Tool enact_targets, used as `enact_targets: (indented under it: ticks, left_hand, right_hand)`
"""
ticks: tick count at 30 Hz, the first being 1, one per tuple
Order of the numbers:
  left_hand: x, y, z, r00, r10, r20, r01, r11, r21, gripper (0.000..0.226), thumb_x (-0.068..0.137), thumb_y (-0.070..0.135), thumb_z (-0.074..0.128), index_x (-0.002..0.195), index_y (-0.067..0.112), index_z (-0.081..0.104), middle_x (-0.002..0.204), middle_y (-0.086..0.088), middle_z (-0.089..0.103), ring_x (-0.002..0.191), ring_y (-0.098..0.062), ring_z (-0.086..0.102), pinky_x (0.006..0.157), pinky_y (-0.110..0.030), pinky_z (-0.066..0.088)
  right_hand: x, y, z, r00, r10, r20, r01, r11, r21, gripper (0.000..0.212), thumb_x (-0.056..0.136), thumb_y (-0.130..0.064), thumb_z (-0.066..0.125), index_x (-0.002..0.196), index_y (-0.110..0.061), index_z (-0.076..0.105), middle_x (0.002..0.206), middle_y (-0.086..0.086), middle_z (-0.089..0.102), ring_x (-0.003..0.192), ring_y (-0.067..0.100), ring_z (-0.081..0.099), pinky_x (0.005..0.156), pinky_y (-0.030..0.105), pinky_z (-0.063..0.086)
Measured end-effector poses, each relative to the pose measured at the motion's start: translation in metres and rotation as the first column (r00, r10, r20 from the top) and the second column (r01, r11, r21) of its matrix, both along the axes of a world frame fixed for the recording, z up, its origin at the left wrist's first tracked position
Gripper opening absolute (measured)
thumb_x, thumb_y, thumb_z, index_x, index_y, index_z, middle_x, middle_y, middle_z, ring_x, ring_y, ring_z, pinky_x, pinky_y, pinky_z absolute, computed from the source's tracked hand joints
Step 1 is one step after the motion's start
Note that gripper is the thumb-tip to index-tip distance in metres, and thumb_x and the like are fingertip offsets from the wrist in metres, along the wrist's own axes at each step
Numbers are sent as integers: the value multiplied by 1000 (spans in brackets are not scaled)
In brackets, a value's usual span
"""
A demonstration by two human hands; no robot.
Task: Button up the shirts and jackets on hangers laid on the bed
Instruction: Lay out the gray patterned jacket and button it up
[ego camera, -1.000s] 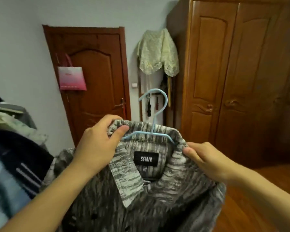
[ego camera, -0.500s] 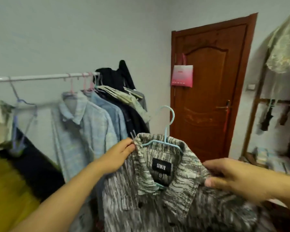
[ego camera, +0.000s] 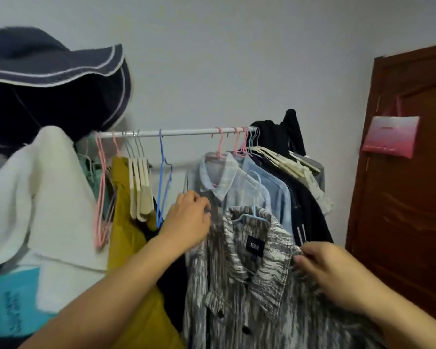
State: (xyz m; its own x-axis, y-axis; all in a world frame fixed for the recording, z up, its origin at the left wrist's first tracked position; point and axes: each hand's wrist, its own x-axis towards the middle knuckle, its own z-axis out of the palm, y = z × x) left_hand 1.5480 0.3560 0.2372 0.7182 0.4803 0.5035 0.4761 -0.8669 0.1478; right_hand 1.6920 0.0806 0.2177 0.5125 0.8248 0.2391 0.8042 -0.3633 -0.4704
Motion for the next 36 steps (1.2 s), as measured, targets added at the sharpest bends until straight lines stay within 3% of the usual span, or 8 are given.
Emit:
enact_targets:
  ticks: [8, 13, 16, 20, 28, 33, 35, 36]
  left_hand:
    - [-32, 51, 98, 958, 271, -89, -240, 934, 266, 41, 101, 48, 39, 133, 26, 52, 134, -4, 54, 124, -29, 46, 101, -46, 40]
    - [-19, 106, 92, 901, 243, -360, -240, 969, 53, 41, 101, 35, 47, 142, 31, 43, 139, -4, 58, 122, -29, 56, 99, -47, 45]
    - [-17, 116, 81, 907, 224, -356, -223, 974, 45, 37, 100, 25, 49, 135, 37, 52, 132, 0, 63, 119, -26, 57, 99, -44, 43]
    - [-14, 116, 72, 894, 205, -397, -227, 974, -8, 36, 103, 43, 43, 137, 40, 53, 135, 5, 62, 135, -24, 45, 118, -52, 18]
    - [-9, 116, 70, 944, 122, -308, -177, 972, -156, 23, 102, 45, 50, 108, 35, 70, 107, 17, 68, 115, -14, 58, 121, -57, 5]
    - [-4, 108, 77, 947, 18, -321, -75, 983, -167, 28, 106, 38, 43, 122, 38, 67, 123, 15, 67, 131, -17, 51, 123, -58, -4]
    - [2, 104, 81, 937, -66, -342, 8, 986, -167, 36, 107, 25, 41, 137, 36, 58, 138, 9, 61, 135, -20, 48, 124, -53, 12]
    - [6, 102, 83, 935, -119, -335, 57, 980, -191, 43, 106, 17, 41, 144, 34, 52, 143, 4, 58, 134, -22, 50, 121, -48, 27]
  right_hand:
    - [28, 126, 109, 954, -47, 297, 10, 992, 124, 36, 101, -36, 55, 73, -13, 58, 70, 5, 59, 66, 22, 56, 59, 37, 39]
    - [43, 220, 133, 941, -68, 331, 21, 989, 145, 40, 103, -29, 53, 69, -8, 51, 68, 9, 53, 66, 28, 51, 52, 33, 30]
    - [62, 260, 123, 939, -43, 342, 18, 997, 75, 41, 104, -29, 51, 67, -17, 42, 67, 5, 49, 66, 27, 49, 57, 36, 30]
    - [86, 285, 80, 933, -61, 355, 54, 998, 29, 26, 106, -29, 47, 86, -12, 45, 63, 3, 47, 62, 28, 50, 53, 37, 30]
    - [99, 289, 45, 899, -198, 390, 161, 979, 127, 33, 106, -38, 42, 83, -15, 50, 75, 3, 53, 70, 30, 53, 58, 37, 41]
    - [73, 283, 55, 854, -282, 438, 244, 959, 141, 40, 105, -43, 41, 105, -10, 63, 109, 13, 62, 103, 34, 55, 90, 43, 48]
    - [35, 274, 61, 954, -147, 262, 63, 951, 303, 41, 104, -46, 43, 108, -14, 67, 109, 7, 64, 104, 28, 55, 89, 39, 45]
    - [11, 268, 64, 998, 36, -45, -19, 942, 334, 38, 103, -50, 44, 105, -20, 69, 109, 2, 65, 102, 23, 58, 89, 38, 47]
